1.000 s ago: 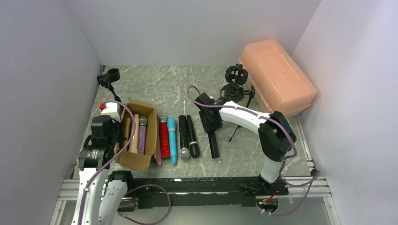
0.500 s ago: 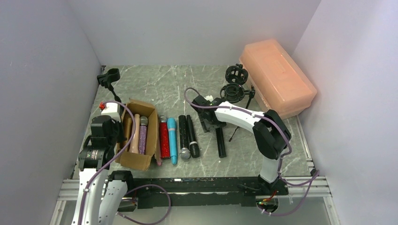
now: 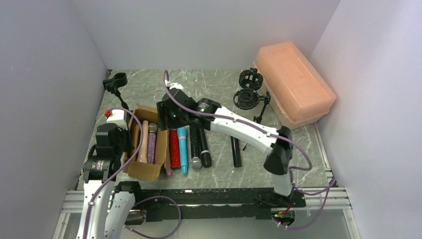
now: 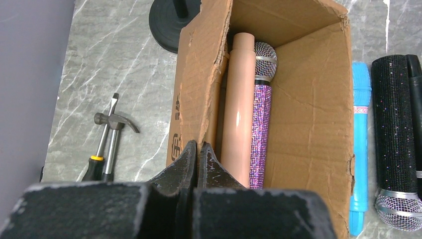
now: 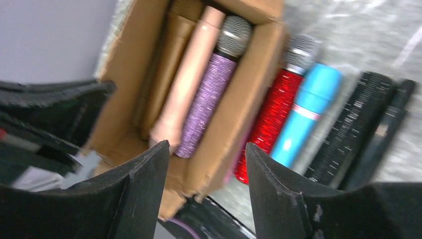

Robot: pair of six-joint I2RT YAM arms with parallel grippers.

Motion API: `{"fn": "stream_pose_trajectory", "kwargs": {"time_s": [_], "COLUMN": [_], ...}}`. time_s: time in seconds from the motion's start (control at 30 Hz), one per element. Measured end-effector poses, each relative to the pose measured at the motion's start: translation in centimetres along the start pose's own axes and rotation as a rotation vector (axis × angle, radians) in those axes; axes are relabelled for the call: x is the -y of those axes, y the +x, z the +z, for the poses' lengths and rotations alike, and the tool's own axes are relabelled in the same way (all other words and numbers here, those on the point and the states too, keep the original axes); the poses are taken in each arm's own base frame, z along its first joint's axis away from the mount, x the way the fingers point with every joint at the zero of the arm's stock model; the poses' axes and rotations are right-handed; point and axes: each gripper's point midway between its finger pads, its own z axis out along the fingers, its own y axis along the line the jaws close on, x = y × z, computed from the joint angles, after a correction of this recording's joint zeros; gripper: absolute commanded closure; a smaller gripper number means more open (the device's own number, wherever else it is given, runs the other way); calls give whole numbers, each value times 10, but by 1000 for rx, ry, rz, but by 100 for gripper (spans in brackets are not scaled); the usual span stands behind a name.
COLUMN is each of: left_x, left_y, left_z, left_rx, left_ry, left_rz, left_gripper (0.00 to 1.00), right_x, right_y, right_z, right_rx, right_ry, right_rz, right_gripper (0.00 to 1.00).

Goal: Attach the microphones to the stand

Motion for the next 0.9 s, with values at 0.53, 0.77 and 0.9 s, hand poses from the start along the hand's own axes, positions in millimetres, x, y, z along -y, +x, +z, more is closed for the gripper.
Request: {"fn": "stream_pose_trajectory", "kwargs": {"time_s": [0.53,0.77,0.9], "left_x": [8,12,14], "left_y": [0,-1,-2], "left_z": [0,1,1], "left_rx": [-4,-2,3], "left_ry": [37,57,65], "left_rz": [-30,-52,-54], "left_gripper": [100,100,100], "right_x": [-33,-55,-55], "right_y": [81,59,61], "right_z": [142,142,154], "right_rx": [-295,-242,-238], "right_ry": [-113,-185,-180], "right_rz": [211,271,285], "right_gripper": [44,45,46]}}
